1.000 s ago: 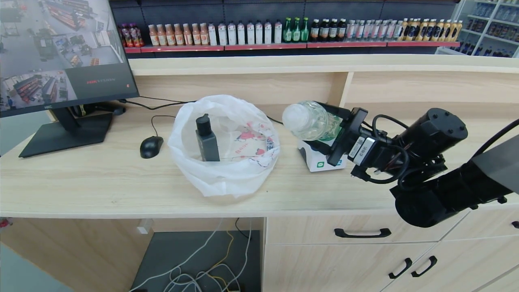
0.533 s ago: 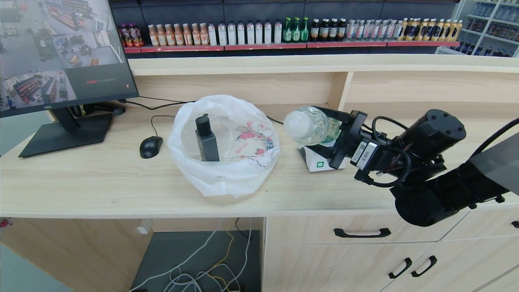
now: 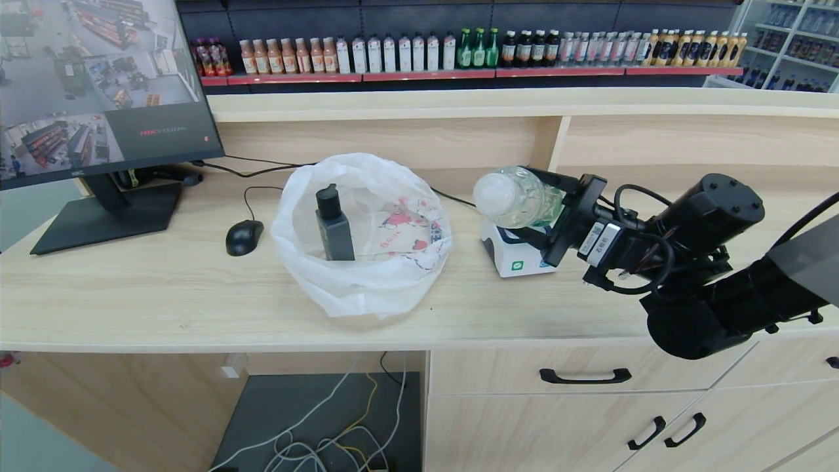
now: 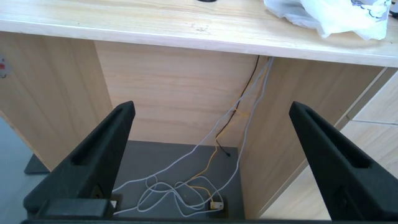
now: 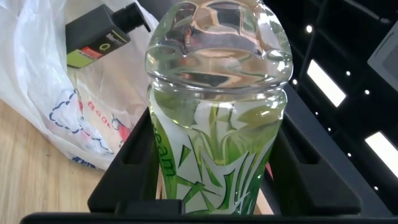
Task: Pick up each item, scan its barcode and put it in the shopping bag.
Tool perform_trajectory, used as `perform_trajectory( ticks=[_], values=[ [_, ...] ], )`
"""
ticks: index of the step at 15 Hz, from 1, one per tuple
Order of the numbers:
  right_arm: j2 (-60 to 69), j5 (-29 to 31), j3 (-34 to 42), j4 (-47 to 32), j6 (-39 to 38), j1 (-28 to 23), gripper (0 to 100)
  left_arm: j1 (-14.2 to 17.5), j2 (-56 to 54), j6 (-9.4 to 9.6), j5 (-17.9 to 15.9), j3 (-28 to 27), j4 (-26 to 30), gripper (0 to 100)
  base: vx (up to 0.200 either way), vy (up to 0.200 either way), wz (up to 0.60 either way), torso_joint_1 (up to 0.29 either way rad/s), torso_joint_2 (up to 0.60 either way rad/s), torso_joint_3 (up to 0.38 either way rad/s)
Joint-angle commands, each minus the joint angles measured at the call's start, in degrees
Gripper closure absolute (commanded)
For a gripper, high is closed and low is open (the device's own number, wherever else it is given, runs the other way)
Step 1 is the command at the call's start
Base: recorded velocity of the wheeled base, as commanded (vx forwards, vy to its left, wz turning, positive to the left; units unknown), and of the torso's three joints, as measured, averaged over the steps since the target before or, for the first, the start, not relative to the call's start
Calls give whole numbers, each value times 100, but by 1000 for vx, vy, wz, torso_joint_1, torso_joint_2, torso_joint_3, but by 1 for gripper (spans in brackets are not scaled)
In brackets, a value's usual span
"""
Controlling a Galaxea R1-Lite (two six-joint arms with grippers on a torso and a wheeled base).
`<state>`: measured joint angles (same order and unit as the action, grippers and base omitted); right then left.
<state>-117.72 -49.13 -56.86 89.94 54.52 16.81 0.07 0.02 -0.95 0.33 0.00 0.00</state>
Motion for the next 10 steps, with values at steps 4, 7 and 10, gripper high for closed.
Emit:
perform_trajectory(
  ticks=[4,7,10],
  values=[
    [-22,-27,-1,6,6,-125,100,1,-2,-2,2,0,0,0,0,0,0,0,0,0],
    [-40,-9,8,6,6,-125,100,1,-2,-2,2,0,0,0,0,0,0,0,0,0],
    [-40,0,8,6,15,-90,100,1,-2,-2,2,0,0,0,0,0,0,0,0,0]
  ],
)
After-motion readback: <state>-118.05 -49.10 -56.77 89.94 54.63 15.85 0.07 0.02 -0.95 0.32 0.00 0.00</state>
